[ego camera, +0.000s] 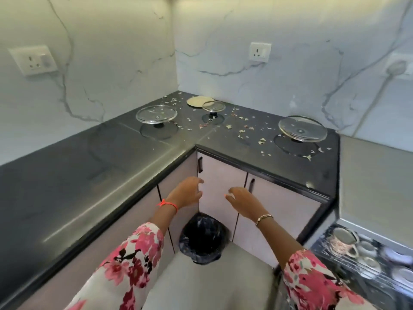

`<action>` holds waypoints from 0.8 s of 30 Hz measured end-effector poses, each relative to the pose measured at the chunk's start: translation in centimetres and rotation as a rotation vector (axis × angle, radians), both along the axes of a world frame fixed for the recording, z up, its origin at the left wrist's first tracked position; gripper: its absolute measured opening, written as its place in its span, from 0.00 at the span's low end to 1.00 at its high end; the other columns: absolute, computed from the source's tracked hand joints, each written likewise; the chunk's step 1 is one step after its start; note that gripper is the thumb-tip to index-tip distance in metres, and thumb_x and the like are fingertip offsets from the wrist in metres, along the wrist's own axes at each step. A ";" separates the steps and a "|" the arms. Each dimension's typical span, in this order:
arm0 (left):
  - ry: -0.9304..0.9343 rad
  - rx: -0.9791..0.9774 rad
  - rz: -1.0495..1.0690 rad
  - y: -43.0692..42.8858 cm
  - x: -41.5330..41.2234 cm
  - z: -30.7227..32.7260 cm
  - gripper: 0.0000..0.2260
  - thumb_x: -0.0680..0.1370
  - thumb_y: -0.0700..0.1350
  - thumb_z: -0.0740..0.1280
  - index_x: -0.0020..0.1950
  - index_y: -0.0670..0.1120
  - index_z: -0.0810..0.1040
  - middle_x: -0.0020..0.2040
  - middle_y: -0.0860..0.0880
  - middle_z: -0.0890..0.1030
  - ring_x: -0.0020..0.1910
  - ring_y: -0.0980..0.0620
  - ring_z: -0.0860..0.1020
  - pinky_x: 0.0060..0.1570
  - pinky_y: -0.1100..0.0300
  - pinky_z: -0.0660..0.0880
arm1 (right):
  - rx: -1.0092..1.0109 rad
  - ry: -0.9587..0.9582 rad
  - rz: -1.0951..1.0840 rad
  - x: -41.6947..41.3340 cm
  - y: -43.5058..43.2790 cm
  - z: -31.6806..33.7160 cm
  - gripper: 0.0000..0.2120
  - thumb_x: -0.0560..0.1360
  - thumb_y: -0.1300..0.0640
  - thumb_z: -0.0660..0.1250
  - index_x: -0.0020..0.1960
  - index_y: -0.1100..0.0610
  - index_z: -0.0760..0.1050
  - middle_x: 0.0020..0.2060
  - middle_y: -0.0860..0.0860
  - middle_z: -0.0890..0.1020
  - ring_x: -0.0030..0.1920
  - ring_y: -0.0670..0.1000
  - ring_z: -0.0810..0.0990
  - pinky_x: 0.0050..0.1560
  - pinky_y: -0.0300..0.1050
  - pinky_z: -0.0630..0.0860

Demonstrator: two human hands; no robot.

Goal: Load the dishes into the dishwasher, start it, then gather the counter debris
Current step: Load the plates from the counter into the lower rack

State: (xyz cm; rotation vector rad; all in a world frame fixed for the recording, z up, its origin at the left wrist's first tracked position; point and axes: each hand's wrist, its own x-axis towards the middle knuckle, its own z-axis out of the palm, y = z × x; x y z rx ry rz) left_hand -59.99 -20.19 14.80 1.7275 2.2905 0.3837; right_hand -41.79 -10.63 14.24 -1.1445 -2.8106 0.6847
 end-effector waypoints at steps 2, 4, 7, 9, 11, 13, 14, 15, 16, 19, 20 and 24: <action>-0.018 0.061 0.015 1.6 -2.6 1.0 0.19 0.77 0.40 0.62 0.67 0.38 0.68 0.67 0.40 0.71 0.67 0.45 0.67 0.66 0.58 0.59 | 0.019 0.012 0.002 -2.7 1.4 0.4 0.17 0.80 0.53 0.55 0.54 0.66 0.74 0.53 0.60 0.77 0.55 0.59 0.76 0.54 0.50 0.72; -0.024 0.100 0.027 3.2 -4.4 1.8 0.18 0.77 0.38 0.62 0.66 0.36 0.69 0.65 0.39 0.72 0.66 0.44 0.69 0.65 0.58 0.60 | 0.053 0.032 0.011 -4.9 2.9 1.0 0.17 0.80 0.53 0.54 0.54 0.66 0.74 0.52 0.60 0.78 0.54 0.59 0.77 0.55 0.51 0.73; -0.030 0.138 0.032 6.3 -7.7 2.3 0.15 0.75 0.37 0.63 0.61 0.33 0.73 0.61 0.36 0.75 0.62 0.40 0.72 0.62 0.52 0.66 | 0.122 0.026 0.034 -8.8 6.1 1.6 0.18 0.81 0.52 0.53 0.56 0.64 0.74 0.53 0.59 0.77 0.54 0.58 0.76 0.53 0.51 0.73; -0.055 0.163 0.043 8.5 -10.2 2.1 0.15 0.75 0.38 0.63 0.60 0.35 0.73 0.60 0.37 0.76 0.61 0.40 0.72 0.61 0.52 0.66 | 0.157 0.038 0.011 -11.1 8.5 1.7 0.18 0.81 0.51 0.53 0.54 0.63 0.74 0.51 0.58 0.78 0.52 0.57 0.76 0.51 0.49 0.72; -0.074 0.197 0.041 11.3 -12.9 1.7 0.16 0.75 0.39 0.64 0.62 0.37 0.73 0.60 0.39 0.75 0.61 0.42 0.71 0.61 0.55 0.64 | 0.223 0.078 -0.005 -13.7 11.6 1.6 0.19 0.81 0.51 0.52 0.49 0.63 0.75 0.46 0.58 0.78 0.46 0.56 0.77 0.46 0.48 0.72; -0.075 0.204 0.051 14.6 -15.6 1.3 0.16 0.75 0.39 0.64 0.63 0.37 0.73 0.62 0.39 0.75 0.63 0.42 0.71 0.62 0.56 0.64 | 0.263 0.110 -0.026 -16.3 15.3 1.7 0.20 0.81 0.51 0.52 0.45 0.63 0.75 0.43 0.57 0.78 0.42 0.55 0.77 0.43 0.46 0.72; -0.091 0.195 0.062 16.0 -16.7 1.1 0.18 0.75 0.40 0.64 0.64 0.37 0.72 0.63 0.40 0.74 0.64 0.43 0.70 0.64 0.56 0.63 | 0.270 0.122 -0.031 -17.3 16.8 1.8 0.20 0.81 0.51 0.52 0.45 0.63 0.76 0.43 0.58 0.78 0.42 0.56 0.77 0.43 0.46 0.71; -0.107 0.190 0.076 17.8 -17.9 1.1 0.19 0.75 0.40 0.65 0.66 0.38 0.70 0.65 0.40 0.73 0.66 0.44 0.69 0.66 0.56 0.62 | 0.281 0.130 -0.031 -18.5 19.0 1.8 0.20 0.81 0.52 0.52 0.44 0.64 0.76 0.42 0.58 0.78 0.43 0.57 0.77 0.44 0.47 0.71; -0.117 0.188 0.090 19.6 -19.1 1.2 0.20 0.75 0.40 0.65 0.67 0.38 0.69 0.66 0.40 0.72 0.66 0.44 0.69 0.67 0.56 0.62 | 0.294 0.131 -0.035 -19.7 20.9 2.1 0.19 0.81 0.52 0.53 0.43 0.64 0.76 0.42 0.59 0.78 0.44 0.59 0.78 0.44 0.48 0.71; -0.149 0.186 0.126 24.8 -22.5 1.6 0.21 0.76 0.40 0.65 0.68 0.37 0.67 0.67 0.40 0.70 0.68 0.44 0.67 0.68 0.58 0.60 | 0.308 0.132 -0.019 -23.2 26.8 3.0 0.19 0.81 0.53 0.54 0.43 0.64 0.75 0.43 0.60 0.78 0.46 0.60 0.77 0.46 0.50 0.71; -0.157 0.183 0.135 26.6 -23.6 1.8 0.22 0.76 0.40 0.65 0.68 0.37 0.66 0.68 0.40 0.69 0.68 0.45 0.66 0.68 0.59 0.59 | 0.318 0.149 -0.011 -24.6 28.9 3.3 0.19 0.81 0.53 0.54 0.42 0.64 0.75 0.43 0.60 0.78 0.46 0.60 0.77 0.46 0.50 0.70; -0.178 0.182 0.181 32.5 -27.9 2.0 0.22 0.76 0.41 0.64 0.69 0.38 0.65 0.69 0.41 0.68 0.69 0.46 0.64 0.67 0.59 0.58 | 0.325 0.198 -0.002 -29.1 35.2 4.3 0.19 0.80 0.52 0.55 0.40 0.64 0.74 0.41 0.59 0.78 0.44 0.59 0.77 0.44 0.50 0.70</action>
